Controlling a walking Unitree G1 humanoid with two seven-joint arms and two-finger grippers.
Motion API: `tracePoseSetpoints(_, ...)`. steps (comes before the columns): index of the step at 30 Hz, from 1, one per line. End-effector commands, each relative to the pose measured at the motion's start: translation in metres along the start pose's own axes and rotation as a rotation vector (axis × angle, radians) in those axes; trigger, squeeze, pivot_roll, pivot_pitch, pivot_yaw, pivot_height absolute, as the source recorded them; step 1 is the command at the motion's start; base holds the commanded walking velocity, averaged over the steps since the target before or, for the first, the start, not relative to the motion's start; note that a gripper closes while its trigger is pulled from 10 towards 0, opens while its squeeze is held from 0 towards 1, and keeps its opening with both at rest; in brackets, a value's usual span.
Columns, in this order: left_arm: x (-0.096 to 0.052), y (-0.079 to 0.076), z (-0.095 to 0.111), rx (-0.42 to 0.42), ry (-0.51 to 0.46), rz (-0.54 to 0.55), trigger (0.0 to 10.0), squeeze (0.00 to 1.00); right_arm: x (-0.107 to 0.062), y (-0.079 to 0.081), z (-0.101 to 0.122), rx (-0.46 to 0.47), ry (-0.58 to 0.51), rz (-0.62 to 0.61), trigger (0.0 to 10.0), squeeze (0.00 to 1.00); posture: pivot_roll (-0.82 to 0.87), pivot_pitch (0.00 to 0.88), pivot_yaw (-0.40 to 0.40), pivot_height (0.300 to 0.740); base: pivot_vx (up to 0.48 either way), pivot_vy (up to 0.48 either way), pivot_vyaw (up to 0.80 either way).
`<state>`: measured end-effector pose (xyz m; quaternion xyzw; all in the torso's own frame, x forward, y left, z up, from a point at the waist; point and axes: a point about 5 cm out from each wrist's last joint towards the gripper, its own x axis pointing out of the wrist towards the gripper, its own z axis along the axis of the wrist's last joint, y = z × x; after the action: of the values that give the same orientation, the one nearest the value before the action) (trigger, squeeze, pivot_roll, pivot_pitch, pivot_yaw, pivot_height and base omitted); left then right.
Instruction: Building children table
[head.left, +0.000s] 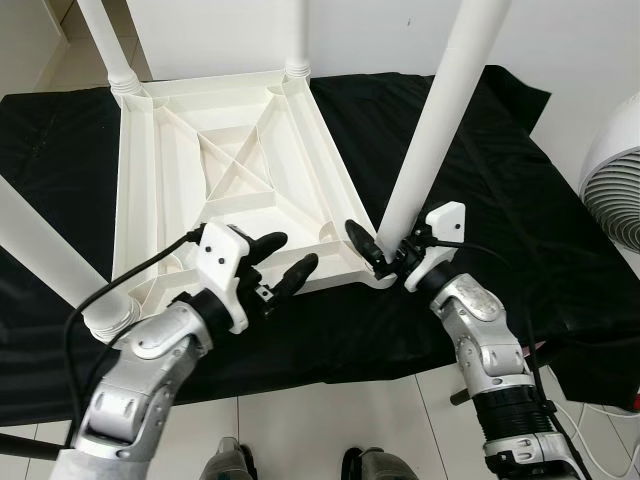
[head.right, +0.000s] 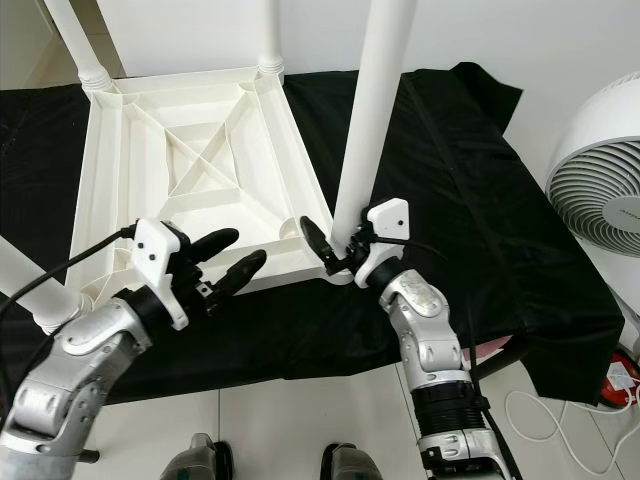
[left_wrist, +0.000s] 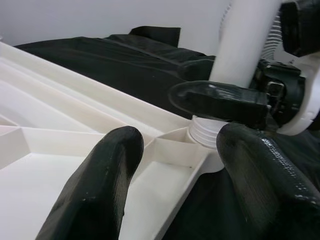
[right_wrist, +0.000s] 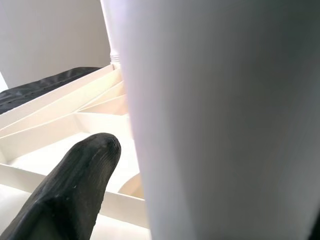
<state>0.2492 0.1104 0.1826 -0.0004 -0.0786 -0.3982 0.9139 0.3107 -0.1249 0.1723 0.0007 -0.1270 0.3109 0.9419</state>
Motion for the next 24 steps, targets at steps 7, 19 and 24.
tracePoseSetpoints(7, 0.006, -0.017, -0.016, 0.038, 0.053, -0.051, 10.0, 0.0, -0.005, -0.003, -0.004, -0.024, 0.038, -0.009, 8.5, 0.0, -0.05, 0.14, 0.037, 0.74, 0.0, 0.0, 0.0)
tracePoseSetpoints(19, 0.013, -0.024, -0.022, 0.055, 0.073, -0.067, 10.0, 0.0, -0.012, -0.01, -0.005, -0.044, 0.061, -0.117, 0.0, 0.0, -0.08, 0.147, 0.031, 0.74, 0.0, 0.0, 0.0)
tracePoseSetpoints(24, 0.016, -0.024, -0.023, 0.056, 0.068, -0.061, 10.0, 0.0, -0.012, -0.012, -0.011, -0.043, 0.082, -0.264, 0.0, 0.0, -0.09, 0.152, 0.02, 0.74, 0.0, 0.0, 0.0)
